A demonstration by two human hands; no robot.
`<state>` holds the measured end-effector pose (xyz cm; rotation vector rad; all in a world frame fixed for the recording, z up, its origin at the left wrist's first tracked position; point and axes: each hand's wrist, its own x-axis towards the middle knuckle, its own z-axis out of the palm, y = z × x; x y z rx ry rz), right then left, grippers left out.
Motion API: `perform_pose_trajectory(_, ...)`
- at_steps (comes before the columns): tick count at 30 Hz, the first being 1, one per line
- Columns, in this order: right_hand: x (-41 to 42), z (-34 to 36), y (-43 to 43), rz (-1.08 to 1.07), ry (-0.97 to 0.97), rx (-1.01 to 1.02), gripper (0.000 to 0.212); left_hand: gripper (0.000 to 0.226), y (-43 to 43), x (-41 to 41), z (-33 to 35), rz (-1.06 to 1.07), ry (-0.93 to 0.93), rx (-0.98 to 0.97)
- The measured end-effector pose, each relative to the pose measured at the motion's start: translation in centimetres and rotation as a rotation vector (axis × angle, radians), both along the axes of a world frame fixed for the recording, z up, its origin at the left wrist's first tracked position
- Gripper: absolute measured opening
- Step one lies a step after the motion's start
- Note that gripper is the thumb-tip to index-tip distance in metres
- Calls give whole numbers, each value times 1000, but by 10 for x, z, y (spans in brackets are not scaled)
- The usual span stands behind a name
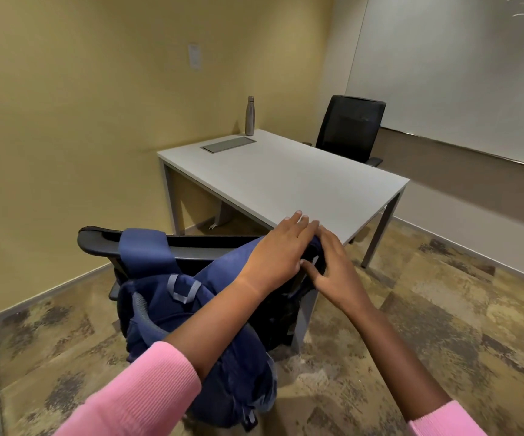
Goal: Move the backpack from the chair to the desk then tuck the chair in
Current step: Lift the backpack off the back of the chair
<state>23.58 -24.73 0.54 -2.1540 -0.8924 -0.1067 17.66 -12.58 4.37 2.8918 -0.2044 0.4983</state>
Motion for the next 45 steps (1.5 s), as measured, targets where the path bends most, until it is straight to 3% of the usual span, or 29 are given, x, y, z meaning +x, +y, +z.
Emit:
perform_pose_trajectory(5, -10, 8, 2, -6, -137, -34, 59, 63, 0, -10, -2, 10, -29, -33)
perform_pose_trajectory(8, -15, 11, -5, -24, -204, -80, 67, 60, 9, -25, -13, -17, -24, 33)
perform_pose_trajectory(12, -24, 12, 1, -120, -243, -67, 60, 63, 39, -61, -32, -33, -104, 182)
perform_pose_trajectory(17, -42, 10, 1, -262, -310, -21, 60, 69, 91, -127, -47, -215, -23, 245)
perform_pose_trajectory(21, -59, 0, -5, -329, -325, 0, 61, 84, 131, -160, -56, -319, 107, 467)
perform_pose_trajectory(24, -71, -7, -11, -349, -316, 0, 64, 93, 143, -170, -61, -260, 113, 662)
perform_pose_trajectory(26, -77, -11, -16, -353, -285, 1, 65, 82, 138, -171, -63, -209, 56, 700)
perform_pose_trajectory(29, -79, -21, -20, -364, -182, -18, 68, 52, 129, -169, -61, -204, -56, 565)
perform_pose_trajectory(34, -77, -40, -14, -286, 45, -113, 63, 48, 115, -164, -54, -115, -86, 355)
perform_pose_trajectory(39, -104, -54, -4, 125, 225, -307, 62, 45, 102, -158, -45, -38, -37, 247)
perform_pose_trajectory(42, -122, -63, 15, 283, 332, -333, 106, 47, 98, -156, -43, -5, -60, 223)
perform_pose_trajectory(45, -129, -72, 37, 237, 95, -302, 120, 48, 92, -158, -43, 31, -56, 201)
